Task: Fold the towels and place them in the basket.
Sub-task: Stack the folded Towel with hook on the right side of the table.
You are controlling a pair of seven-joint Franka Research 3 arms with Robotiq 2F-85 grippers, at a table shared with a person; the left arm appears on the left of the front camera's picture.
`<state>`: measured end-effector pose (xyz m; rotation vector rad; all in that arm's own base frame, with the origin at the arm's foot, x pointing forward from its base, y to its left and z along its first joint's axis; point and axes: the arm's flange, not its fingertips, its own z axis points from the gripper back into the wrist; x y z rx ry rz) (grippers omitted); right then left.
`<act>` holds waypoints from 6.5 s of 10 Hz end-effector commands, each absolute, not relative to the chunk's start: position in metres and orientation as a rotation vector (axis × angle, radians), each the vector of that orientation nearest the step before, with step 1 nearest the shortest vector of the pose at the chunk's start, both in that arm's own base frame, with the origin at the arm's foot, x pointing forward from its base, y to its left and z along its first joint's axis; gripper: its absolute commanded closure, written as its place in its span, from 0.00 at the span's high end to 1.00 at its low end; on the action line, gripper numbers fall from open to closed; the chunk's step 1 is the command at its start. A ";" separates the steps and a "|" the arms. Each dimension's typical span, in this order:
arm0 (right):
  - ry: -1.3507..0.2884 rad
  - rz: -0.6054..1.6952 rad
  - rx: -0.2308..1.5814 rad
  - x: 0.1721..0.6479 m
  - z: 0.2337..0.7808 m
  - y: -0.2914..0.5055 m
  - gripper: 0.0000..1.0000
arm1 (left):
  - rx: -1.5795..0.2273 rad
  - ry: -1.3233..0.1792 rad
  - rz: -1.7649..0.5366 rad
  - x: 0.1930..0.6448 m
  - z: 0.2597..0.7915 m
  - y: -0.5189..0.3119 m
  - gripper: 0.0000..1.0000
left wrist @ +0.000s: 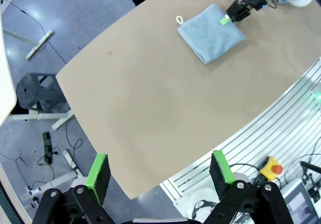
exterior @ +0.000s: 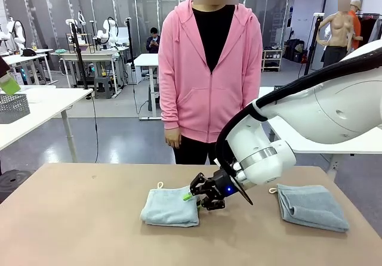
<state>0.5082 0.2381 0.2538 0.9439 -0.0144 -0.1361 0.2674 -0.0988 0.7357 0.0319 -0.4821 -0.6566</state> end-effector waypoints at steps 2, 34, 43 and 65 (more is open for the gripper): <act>-0.052 -0.148 0.930 0.501 0.251 0.247 0.00 | 0.033 -0.490 -0.664 0.267 0.734 -0.098 1.00; -0.114 0.310 0.567 0.525 0.448 -0.059 0.05 | 0.033 -0.490 -0.664 0.267 0.734 -0.098 1.00; -0.044 0.112 0.070 0.509 0.398 -0.069 1.00 | 0.033 -0.490 -0.664 0.267 0.734 -0.098 1.00; -0.214 0.328 0.078 0.358 0.650 -0.059 1.00 | 0.033 -0.490 -0.664 0.267 0.734 -0.098 1.00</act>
